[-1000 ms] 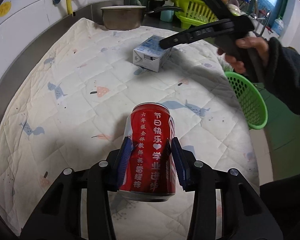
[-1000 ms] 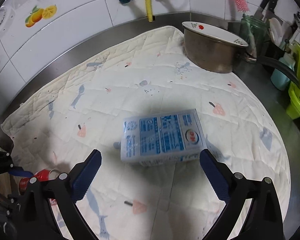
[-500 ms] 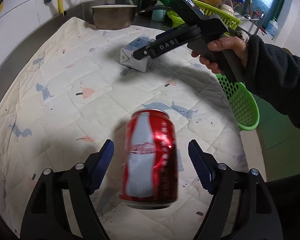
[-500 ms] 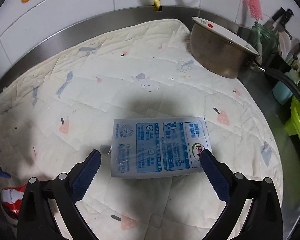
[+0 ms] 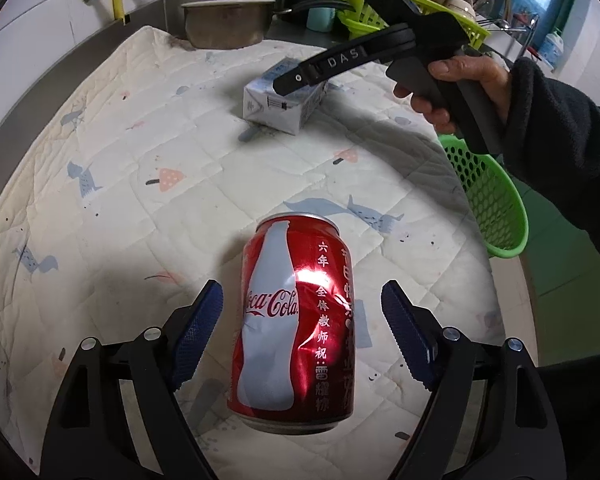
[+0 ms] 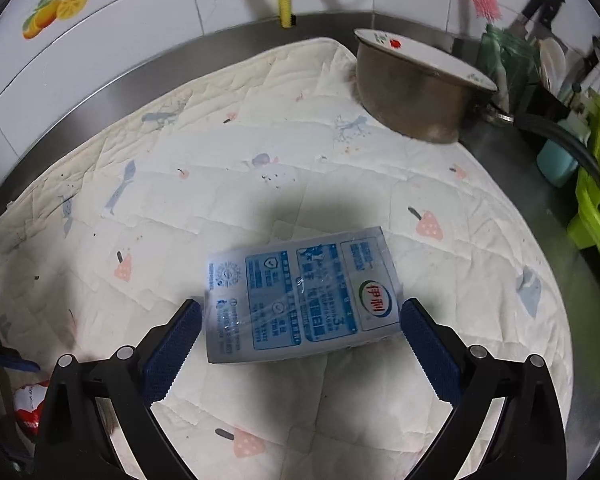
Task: Collect trash
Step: 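Grasp the blue-white milk carton with the right tool while the left tool holds the can, then drop the milk carton and Coca-Cola can into the green basket with both tools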
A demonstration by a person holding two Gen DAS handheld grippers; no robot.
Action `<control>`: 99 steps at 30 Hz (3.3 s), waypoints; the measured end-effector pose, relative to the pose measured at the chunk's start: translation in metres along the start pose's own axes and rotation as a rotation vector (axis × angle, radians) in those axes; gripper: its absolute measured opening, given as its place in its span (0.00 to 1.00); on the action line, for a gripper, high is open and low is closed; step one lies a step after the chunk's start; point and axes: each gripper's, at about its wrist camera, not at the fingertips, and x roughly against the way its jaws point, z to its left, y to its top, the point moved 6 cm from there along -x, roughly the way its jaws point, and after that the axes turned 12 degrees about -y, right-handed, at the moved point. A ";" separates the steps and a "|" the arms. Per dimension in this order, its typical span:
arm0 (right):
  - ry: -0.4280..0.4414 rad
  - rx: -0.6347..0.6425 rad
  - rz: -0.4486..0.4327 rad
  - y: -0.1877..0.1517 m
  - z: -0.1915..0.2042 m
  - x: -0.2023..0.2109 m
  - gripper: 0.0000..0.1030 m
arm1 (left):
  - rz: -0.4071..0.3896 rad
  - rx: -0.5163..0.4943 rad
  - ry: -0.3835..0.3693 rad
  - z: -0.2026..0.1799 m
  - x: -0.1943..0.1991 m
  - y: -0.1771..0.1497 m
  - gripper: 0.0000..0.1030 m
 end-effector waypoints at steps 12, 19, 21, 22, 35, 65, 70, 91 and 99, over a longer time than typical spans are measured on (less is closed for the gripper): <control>0.013 -0.006 -0.019 -0.003 0.004 0.009 0.94 | 0.014 0.008 -0.006 0.001 -0.011 0.000 0.63; 0.055 -0.132 -0.006 -0.018 0.005 0.035 0.94 | 0.012 0.001 -0.008 0.002 -0.011 -0.001 0.63; 0.058 -0.162 0.005 -0.022 0.007 0.038 0.94 | 0.011 -0.015 0.000 0.000 -0.010 -0.002 0.62; 0.054 -0.194 0.013 -0.023 0.007 0.038 0.94 | 0.010 -0.019 0.005 -0.001 -0.010 -0.002 0.61; 0.167 -0.732 0.183 -0.021 -0.001 0.016 0.94 | -0.057 -0.027 0.028 0.001 0.020 0.000 0.60; 0.288 -0.954 0.239 -0.029 -0.021 -0.003 0.80 | -0.096 0.021 -0.002 -0.002 0.022 0.009 0.60; 0.262 -0.977 0.262 -0.016 -0.012 -0.008 0.79 | -0.102 0.014 -0.005 0.000 0.024 0.010 0.60; 0.160 -0.934 0.270 -0.015 -0.001 -0.019 0.71 | -0.126 0.049 -0.004 0.010 0.030 0.010 0.60; 0.297 -0.897 0.247 -0.058 -0.018 0.026 0.47 | -0.104 0.010 -0.023 -0.013 0.023 0.018 0.60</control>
